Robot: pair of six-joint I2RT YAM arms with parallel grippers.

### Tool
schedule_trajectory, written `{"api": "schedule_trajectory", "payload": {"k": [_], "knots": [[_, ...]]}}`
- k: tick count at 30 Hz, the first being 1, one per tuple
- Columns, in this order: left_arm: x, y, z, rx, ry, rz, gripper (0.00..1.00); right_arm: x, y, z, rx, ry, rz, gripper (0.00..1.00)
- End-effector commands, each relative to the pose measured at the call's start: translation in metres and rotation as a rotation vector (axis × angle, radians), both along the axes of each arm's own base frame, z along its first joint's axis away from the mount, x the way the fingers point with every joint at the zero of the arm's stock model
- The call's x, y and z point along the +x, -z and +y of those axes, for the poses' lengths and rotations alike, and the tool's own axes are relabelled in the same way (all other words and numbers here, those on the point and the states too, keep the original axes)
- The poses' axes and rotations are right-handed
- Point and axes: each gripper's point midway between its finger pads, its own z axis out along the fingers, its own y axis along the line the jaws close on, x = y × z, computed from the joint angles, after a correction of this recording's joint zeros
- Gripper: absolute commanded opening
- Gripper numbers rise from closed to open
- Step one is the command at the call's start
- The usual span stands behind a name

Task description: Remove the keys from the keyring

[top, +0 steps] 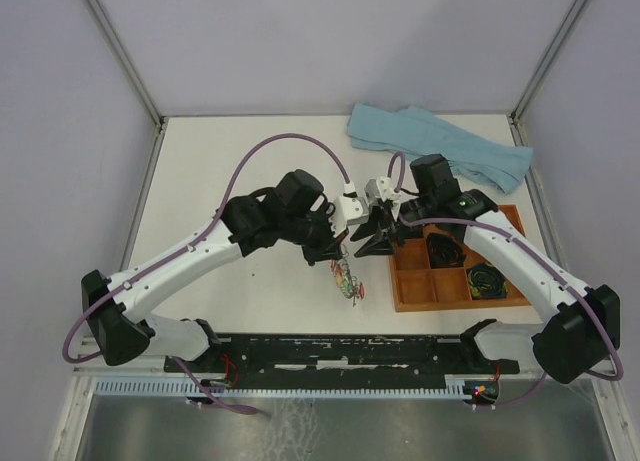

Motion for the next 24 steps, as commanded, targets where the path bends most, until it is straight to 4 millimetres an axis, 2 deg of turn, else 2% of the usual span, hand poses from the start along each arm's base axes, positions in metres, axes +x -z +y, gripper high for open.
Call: {"api": "schedule_trajectory", "payload": {"k": [1, 13, 24], "knots": [[0.010, -0.040, -0.017, -0.129, 0.046, -0.107, 0.03, -0.006, -0.001, 0.010, 0.030, -0.045, 0.027, 0.46], [0.009, -0.047, -0.017, -0.157, 0.049, -0.120, 0.03, -0.010, 0.006, 0.018, 0.020, -0.055, 0.052, 0.41], [0.007, -0.052, -0.012, -0.204, 0.027, -0.142, 0.03, -0.008, 0.001, 0.022, 0.051, -0.051, 0.114, 0.39]]}}
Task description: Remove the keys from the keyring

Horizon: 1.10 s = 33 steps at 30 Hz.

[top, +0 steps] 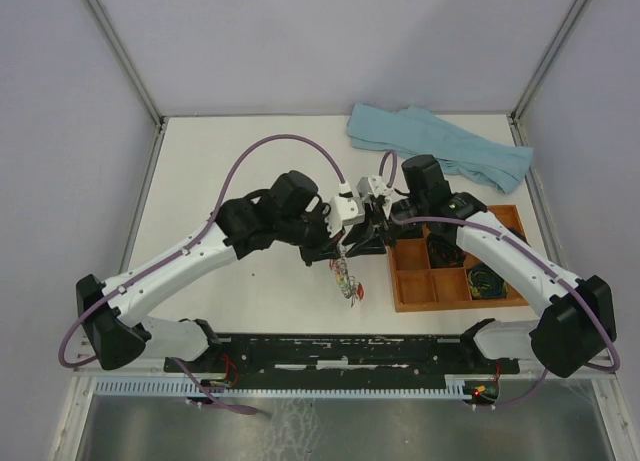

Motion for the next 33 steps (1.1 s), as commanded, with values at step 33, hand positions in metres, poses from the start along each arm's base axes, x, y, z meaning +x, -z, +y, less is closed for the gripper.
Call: {"api": "schedule_trajectory", "payload": {"k": [33], "knots": [[0.000, -0.044, -0.012, -0.191, 0.034, -0.103, 0.03, -0.002, -0.012, 0.001, 0.033, -0.012, 0.066, 0.30]]}}
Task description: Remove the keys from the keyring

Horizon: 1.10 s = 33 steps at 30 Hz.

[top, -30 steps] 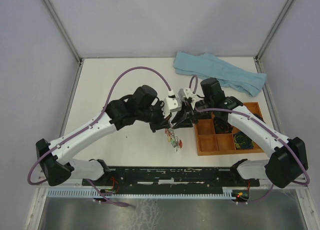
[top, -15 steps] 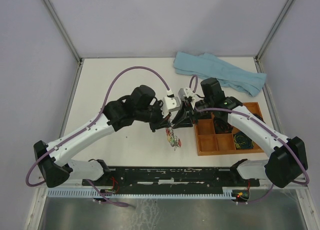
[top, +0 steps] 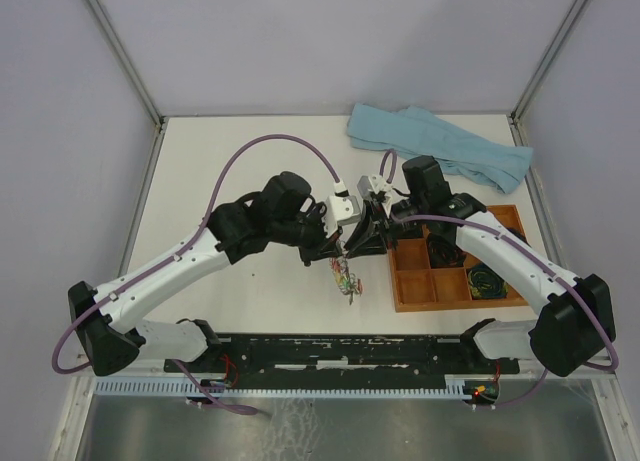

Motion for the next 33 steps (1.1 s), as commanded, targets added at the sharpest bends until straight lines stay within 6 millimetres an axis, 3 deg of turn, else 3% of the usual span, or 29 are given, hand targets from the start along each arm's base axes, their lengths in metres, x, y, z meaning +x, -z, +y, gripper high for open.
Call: {"api": "schedule_trajectory", "payload": {"k": [1, 11, 16, 18, 20, 22, 23, 27, 33], "knots": [[0.002, -0.029, -0.010, -0.113, 0.020, -0.056, 0.03, 0.001, -0.015, 0.005, 0.042, -0.016, -0.031, 0.30], [0.002, -0.028, -0.013, -0.120, 0.026, -0.048, 0.03, 0.001, -0.014, 0.006, 0.038, -0.016, -0.034, 0.22], [0.002, -0.026, -0.015, -0.119, 0.031, -0.042, 0.03, -0.001, -0.017, 0.005, 0.042, -0.028, -0.044, 0.03], [0.005, -0.029, -0.015, -0.132, 0.016, -0.056, 0.04, -0.002, -0.018, 0.004, 0.037, -0.032, -0.042, 0.01], [0.007, -0.035, -0.015, -0.168, -0.002, -0.079, 0.15, -0.003, -0.020, 0.004, 0.038, -0.033, -0.041, 0.01], [0.009, -0.040, -0.015, -0.243, -0.033, -0.108, 0.35, -0.004, -0.023, 0.004, 0.045, -0.041, -0.032, 0.01], [0.007, -0.040, -0.012, -0.267, -0.046, -0.115, 0.40, -0.004, -0.024, 0.003, 0.046, -0.040, -0.030, 0.01], [0.003, -0.063, 0.000, -0.488, -0.087, -0.240, 0.50, -0.006, -0.027, 0.003, 0.063, -0.058, -0.005, 0.01], [-0.012, -0.064, 0.030, -0.775, -0.124, -0.438, 0.55, -0.012, -0.030, 0.002, 0.084, -0.096, -0.003, 0.01]]}}
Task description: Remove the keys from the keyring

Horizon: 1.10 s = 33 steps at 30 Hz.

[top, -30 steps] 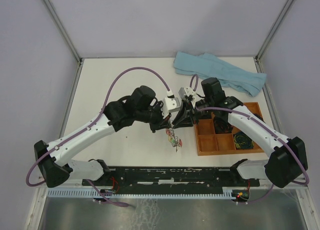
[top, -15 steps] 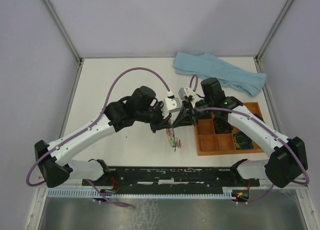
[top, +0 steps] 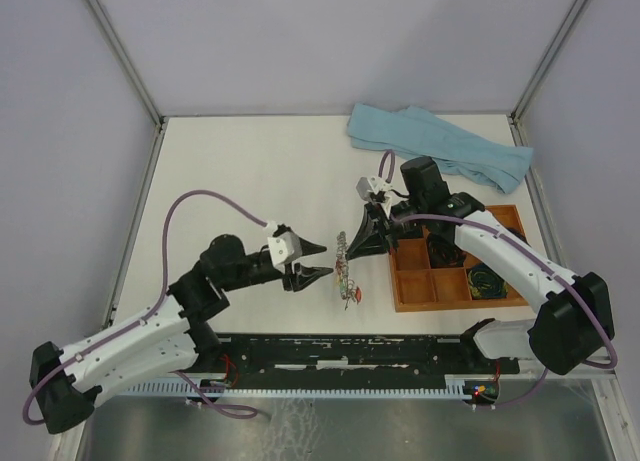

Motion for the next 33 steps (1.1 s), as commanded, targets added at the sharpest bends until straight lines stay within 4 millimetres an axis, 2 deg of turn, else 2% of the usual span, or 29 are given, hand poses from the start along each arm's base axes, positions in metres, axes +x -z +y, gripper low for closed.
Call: {"api": "schedule_trajectory", "payload": {"k": [1, 4, 8, 10, 18, 33], "knots": [[0.001, -0.057, 0.014, -0.353, -0.060, -0.221, 0.54, -0.006, -0.030, 0.002, 0.093, -0.077, -0.054, 0.01], [0.000, -0.060, 0.023, -0.417, -0.090, -0.291, 0.44, -0.011, -0.031, -0.001, 0.101, -0.100, -0.079, 0.01], [0.008, -0.060, 0.022, -0.413, -0.119, -0.318, 0.26, -0.016, -0.029, -0.004, 0.100, -0.120, -0.091, 0.01], [0.010, -0.060, 0.018, -0.411, -0.111, -0.334, 0.23, -0.017, -0.028, -0.004, 0.100, -0.123, -0.095, 0.01], [-0.002, -0.046, -0.010, -0.368, 0.052, -0.331, 0.24, -0.016, -0.026, -0.004, 0.096, -0.127, -0.092, 0.01], [-0.009, -0.029, -0.026, -0.333, 0.151, -0.289, 0.26, -0.016, -0.024, -0.004, 0.093, -0.129, -0.088, 0.01]]}}
